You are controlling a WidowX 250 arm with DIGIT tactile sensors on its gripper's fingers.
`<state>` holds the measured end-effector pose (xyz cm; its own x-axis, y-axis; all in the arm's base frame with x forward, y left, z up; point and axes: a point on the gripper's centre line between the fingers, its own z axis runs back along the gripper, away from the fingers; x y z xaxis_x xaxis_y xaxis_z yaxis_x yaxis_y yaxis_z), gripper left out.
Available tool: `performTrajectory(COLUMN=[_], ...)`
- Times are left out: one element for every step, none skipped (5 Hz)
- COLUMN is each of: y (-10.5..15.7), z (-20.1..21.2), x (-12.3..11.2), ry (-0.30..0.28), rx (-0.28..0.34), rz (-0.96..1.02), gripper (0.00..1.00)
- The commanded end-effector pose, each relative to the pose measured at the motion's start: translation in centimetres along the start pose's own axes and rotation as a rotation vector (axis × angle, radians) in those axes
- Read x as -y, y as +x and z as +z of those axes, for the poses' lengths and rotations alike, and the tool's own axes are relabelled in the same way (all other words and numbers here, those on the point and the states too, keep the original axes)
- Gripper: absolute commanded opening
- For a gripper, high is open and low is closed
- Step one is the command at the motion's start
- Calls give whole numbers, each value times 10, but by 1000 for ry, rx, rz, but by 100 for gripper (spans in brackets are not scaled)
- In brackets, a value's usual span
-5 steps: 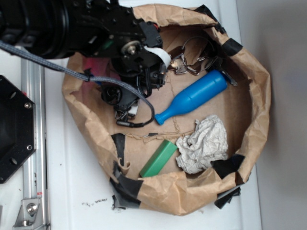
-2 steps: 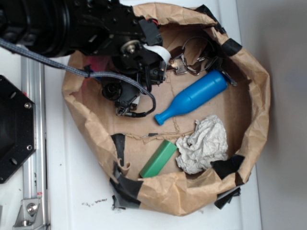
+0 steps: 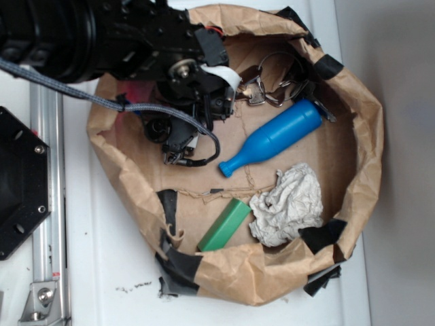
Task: Grab the wood chip.
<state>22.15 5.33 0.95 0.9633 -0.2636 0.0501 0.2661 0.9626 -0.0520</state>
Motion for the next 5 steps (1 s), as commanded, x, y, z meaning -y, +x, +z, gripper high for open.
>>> performTrajectory(y=[40,60,73,73,55], z=[98,132,139,137,133], x=[27,27,36,40,39], ry=[19,-33,-17,-17,-4], rx=[138,121,116,111,105], rz=[-75,-114,-139,-152,-150], gripper=[0,0,0,0,59])
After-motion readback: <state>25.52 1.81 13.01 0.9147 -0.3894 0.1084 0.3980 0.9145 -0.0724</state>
